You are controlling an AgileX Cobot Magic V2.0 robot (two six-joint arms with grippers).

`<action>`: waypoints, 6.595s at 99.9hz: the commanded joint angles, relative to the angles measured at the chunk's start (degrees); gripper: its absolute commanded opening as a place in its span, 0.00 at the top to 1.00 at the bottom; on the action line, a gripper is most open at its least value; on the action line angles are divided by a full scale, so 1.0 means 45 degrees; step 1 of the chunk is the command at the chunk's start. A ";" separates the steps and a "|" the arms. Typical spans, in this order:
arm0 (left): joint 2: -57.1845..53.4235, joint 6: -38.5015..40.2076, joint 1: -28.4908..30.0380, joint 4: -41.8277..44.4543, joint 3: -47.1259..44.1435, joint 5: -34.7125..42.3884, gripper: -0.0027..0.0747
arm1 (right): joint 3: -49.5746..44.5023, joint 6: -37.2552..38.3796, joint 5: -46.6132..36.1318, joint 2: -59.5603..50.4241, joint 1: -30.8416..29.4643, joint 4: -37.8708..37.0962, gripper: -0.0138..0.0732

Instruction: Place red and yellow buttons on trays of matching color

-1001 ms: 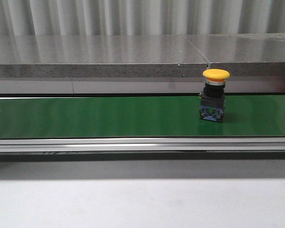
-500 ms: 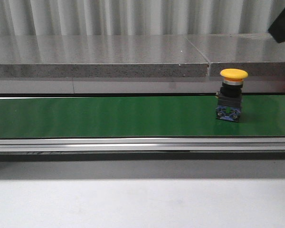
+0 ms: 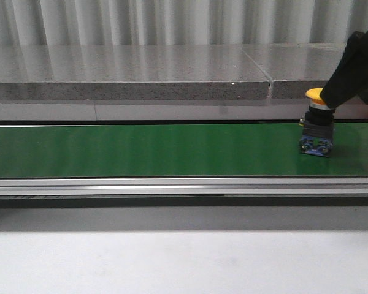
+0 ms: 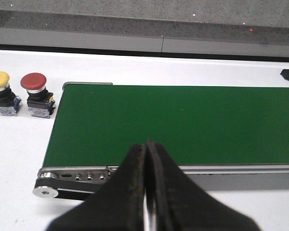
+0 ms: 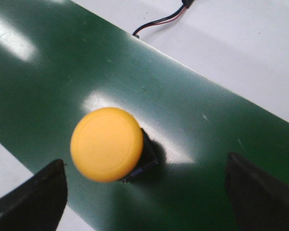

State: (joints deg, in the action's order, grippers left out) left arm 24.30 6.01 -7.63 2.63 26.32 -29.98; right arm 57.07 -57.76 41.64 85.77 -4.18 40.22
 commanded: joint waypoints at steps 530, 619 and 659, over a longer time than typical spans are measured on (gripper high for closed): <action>0.0055 0.0010 -0.0098 -0.0064 0.0347 0.0838 0.99 | -0.5792 0.9604 -0.4969 -1.2882 0.0232 -0.6590 0.92; 0.0055 0.0132 -0.0098 -0.0301 0.0191 0.1150 0.26 | -0.5792 0.9604 -0.4969 -1.2882 0.0232 -0.6590 0.92; 0.3010 0.2508 0.2381 -0.0287 0.1426 0.2394 0.26 | -0.5792 0.9604 -0.4969 -1.2882 0.0232 -0.6590 0.92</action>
State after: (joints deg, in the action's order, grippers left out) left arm 32.60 16.14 -0.10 1.98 28.97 -24.49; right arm 28.91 -14.31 23.21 27.95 -3.18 10.85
